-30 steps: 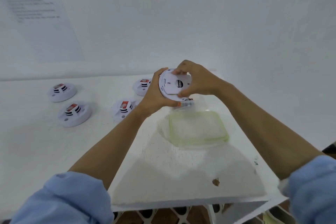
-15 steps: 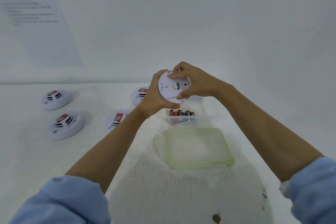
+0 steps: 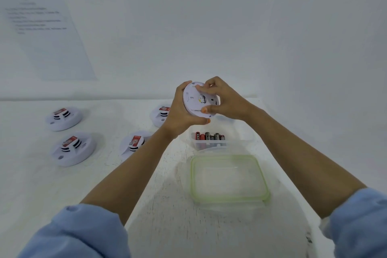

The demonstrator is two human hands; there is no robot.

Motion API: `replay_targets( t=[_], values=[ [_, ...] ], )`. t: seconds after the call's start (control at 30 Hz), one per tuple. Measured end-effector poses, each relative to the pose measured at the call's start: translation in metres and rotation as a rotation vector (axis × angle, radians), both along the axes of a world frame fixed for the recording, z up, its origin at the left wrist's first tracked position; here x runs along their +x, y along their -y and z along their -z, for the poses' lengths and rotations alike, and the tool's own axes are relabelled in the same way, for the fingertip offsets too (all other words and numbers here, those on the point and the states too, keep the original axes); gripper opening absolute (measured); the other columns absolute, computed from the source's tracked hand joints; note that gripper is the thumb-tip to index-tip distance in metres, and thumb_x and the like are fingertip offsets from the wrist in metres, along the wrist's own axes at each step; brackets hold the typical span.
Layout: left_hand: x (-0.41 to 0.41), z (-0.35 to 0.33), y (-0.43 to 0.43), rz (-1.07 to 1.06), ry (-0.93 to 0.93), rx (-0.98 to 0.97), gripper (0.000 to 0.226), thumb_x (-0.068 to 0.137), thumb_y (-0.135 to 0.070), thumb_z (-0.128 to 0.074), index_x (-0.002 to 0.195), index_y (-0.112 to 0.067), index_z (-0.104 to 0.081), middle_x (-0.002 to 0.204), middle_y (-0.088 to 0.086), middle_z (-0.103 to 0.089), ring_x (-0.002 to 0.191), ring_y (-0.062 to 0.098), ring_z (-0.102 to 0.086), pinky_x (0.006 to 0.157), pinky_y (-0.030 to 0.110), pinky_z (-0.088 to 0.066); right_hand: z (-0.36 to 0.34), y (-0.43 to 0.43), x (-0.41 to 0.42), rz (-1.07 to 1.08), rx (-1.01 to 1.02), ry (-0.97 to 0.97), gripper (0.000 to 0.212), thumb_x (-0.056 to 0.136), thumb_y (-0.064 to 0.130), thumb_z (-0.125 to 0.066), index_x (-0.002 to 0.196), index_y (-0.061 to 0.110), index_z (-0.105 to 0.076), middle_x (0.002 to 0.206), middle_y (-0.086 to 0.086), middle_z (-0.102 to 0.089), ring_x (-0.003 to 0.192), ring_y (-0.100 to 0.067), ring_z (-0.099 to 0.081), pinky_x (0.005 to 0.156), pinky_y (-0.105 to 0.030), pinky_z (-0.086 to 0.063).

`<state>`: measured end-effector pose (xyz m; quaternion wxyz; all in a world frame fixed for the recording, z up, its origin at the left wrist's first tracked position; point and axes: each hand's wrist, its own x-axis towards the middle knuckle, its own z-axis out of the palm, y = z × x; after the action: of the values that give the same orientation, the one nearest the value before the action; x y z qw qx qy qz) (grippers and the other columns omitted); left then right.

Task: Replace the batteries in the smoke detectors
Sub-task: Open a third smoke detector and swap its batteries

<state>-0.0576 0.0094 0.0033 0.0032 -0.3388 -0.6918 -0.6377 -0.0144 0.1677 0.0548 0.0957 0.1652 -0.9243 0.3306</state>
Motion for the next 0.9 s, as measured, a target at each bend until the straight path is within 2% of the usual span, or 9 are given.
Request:
replay_targets(
  t=[0.1, 0.2, 0.27, 0.4, 0.47, 0.57, 0.67, 0.73, 0.9],
  values=[
    [0.000, -0.004, 0.004, -0.023, -0.059, -0.042, 0.095, 0.045, -0.020, -0.085, 0.126, -0.021, -0.034, 0.121, -0.013, -0.049, 0.112, 0.002, -0.053, 0.092, 0.027, -0.050, 0.001, 0.003, -0.001, 0.004, 0.008, 0.069, 0.062, 0.081, 0.020, -0.069, 0.137, 0.014, -0.042, 0.117, 0.001, -0.032, 0.118, -0.018, -0.034, 0.096, -0.012, -0.031],
    [0.001, -0.018, 0.011, -0.090, -0.204, -0.136, 0.078, 0.045, -0.036, -0.077, 0.115, -0.032, -0.042, 0.110, -0.024, -0.054, 0.104, -0.007, -0.052, 0.090, 0.010, -0.041, -0.001, 0.015, 0.001, 0.050, -0.158, 0.164, 0.065, 0.081, 0.030, -0.068, 0.138, 0.024, -0.039, 0.120, 0.004, -0.032, 0.124, -0.017, -0.033, 0.105, -0.029, -0.033],
    [-0.001, -0.020, 0.017, -0.170, -0.248, -0.196, 0.092, 0.046, -0.042, -0.077, 0.129, -0.025, -0.040, 0.121, -0.016, -0.051, 0.107, -0.004, -0.049, 0.088, 0.005, -0.038, -0.001, 0.027, 0.001, 0.053, -0.286, 0.170, 0.069, 0.078, 0.029, -0.071, 0.138, 0.025, -0.038, 0.122, 0.004, -0.036, 0.116, -0.015, -0.042, 0.096, -0.026, -0.042],
    [-0.008, -0.021, 0.033, -0.348, -0.339, -0.346, 0.116, 0.050, -0.036, -0.085, 0.146, -0.022, -0.020, 0.132, 0.004, -0.049, 0.111, 0.019, -0.055, 0.088, 0.035, -0.051, 0.002, 0.051, -0.007, 0.078, -0.460, 0.091, 0.065, 0.076, 0.017, -0.075, 0.131, 0.018, -0.040, 0.119, 0.001, -0.050, 0.104, -0.015, -0.054, 0.077, -0.021, -0.051],
    [-0.014, -0.024, 0.044, -0.306, -0.370, -0.318, 0.115, 0.049, -0.046, -0.079, 0.145, -0.020, -0.020, 0.126, 0.006, -0.052, 0.110, 0.016, -0.053, 0.095, 0.037, -0.047, 0.004, 0.064, -0.013, 0.101, -0.653, 0.122, 0.058, 0.078, 0.005, -0.069, 0.128, 0.015, -0.041, 0.118, -0.005, -0.053, 0.104, -0.020, -0.056, 0.073, -0.027, -0.054],
    [-0.027, -0.026, 0.072, -0.223, -0.158, -0.238, 0.105, 0.057, -0.040, -0.080, 0.143, -0.027, -0.020, 0.130, 0.001, -0.041, 0.117, 0.004, -0.042, 0.098, 0.018, -0.037, 0.009, 0.085, -0.026, 0.154, -0.989, 0.233, 0.047, 0.083, -0.004, -0.055, 0.123, 0.018, -0.043, 0.111, -0.016, -0.057, 0.091, -0.027, -0.060, 0.071, -0.040, -0.054],
    [-0.041, -0.023, 0.112, -0.123, 0.282, -0.178, 0.079, 0.076, -0.027, -0.075, 0.138, -0.038, -0.027, 0.143, 0.005, -0.034, 0.126, 0.020, -0.043, 0.097, 0.032, -0.043, 0.012, 0.112, -0.042, 0.154, -1.264, 0.314, 0.043, 0.087, -0.004, -0.048, 0.118, 0.024, -0.043, 0.107, -0.012, -0.058, 0.084, -0.023, -0.061, 0.068, -0.036, -0.052],
    [-0.049, -0.020, 0.135, 0.004, 0.498, -0.084, 0.063, 0.084, -0.017, -0.066, 0.131, -0.040, -0.031, 0.133, 0.008, -0.048, 0.109, 0.023, -0.058, 0.085, 0.032, -0.051, 0.016, 0.133, -0.051, 0.115, -1.378, 0.341, 0.042, 0.088, -0.004, -0.045, 0.118, 0.026, -0.042, 0.103, -0.007, -0.060, 0.085, -0.021, -0.062, 0.064, -0.031, -0.052],
    [-0.079, -0.006, 0.182, 0.032, 0.530, -0.023, 0.059, 0.085, 0.001, -0.059, 0.126, -0.034, -0.035, 0.122, 0.014, -0.053, 0.097, 0.020, -0.062, 0.076, 0.032, -0.057, 0.034, 0.178, -0.073, 0.168, -1.102, 0.438, 0.049, 0.085, 0.001, -0.055, 0.122, 0.029, -0.039, 0.121, -0.010, -0.055, 0.098, -0.022, -0.058, 0.069, -0.028, -0.052]
  ],
)
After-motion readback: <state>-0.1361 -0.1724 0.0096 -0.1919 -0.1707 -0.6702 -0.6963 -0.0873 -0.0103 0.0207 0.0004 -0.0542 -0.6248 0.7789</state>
